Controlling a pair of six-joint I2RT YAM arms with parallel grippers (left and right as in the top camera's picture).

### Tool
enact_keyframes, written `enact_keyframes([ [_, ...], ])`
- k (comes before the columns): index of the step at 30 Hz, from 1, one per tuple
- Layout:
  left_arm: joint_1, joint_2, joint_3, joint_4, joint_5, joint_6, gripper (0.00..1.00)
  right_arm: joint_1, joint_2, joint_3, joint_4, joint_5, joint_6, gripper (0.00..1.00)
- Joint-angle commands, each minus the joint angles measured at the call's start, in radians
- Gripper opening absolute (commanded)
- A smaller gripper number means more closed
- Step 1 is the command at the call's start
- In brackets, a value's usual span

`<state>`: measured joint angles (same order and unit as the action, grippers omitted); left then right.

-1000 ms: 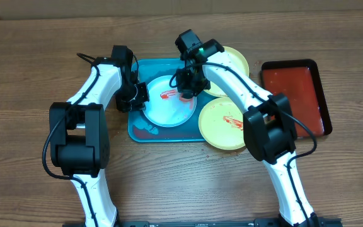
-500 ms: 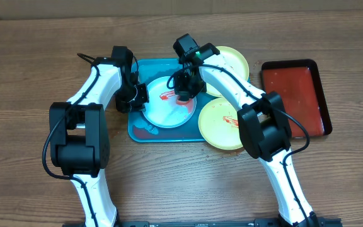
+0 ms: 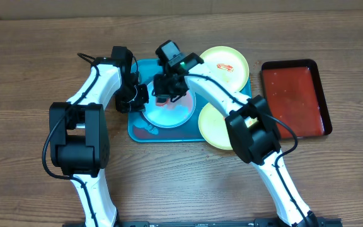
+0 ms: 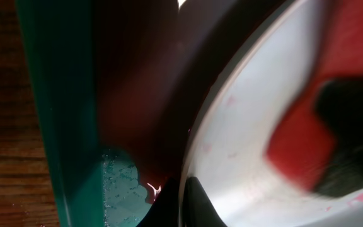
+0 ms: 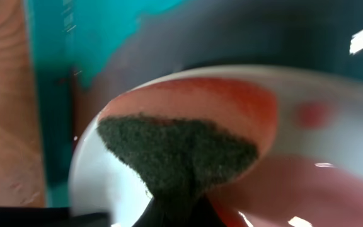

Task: Clean dirty plates on tray and stack at the side
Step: 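Scrub the white plate with the sponge while left gripper holds it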

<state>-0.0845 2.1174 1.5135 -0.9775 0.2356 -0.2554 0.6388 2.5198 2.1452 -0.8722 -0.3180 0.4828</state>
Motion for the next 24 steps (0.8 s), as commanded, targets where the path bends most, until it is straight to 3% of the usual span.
enact_keyframes([
  [1, -0.008, 0.021, -0.008, -0.005, 0.028, 0.032, 0.04, 0.029, 0.050, 0.001, 0.016, -0.044, 0.016, 0.04],
  [11, -0.008, 0.021, -0.008, -0.005, 0.027, 0.032, 0.04, -0.035, 0.050, 0.002, 0.026, 0.309, 0.015, 0.04],
  [18, -0.008, 0.021, -0.008, -0.003, 0.024, 0.032, 0.04, -0.112, 0.026, 0.011, -0.042, 0.351, 0.008, 0.04],
  [24, -0.008, 0.021, -0.008, 0.008, 0.024, 0.032, 0.04, -0.144, -0.006, 0.011, -0.214, 0.351, 0.008, 0.04],
])
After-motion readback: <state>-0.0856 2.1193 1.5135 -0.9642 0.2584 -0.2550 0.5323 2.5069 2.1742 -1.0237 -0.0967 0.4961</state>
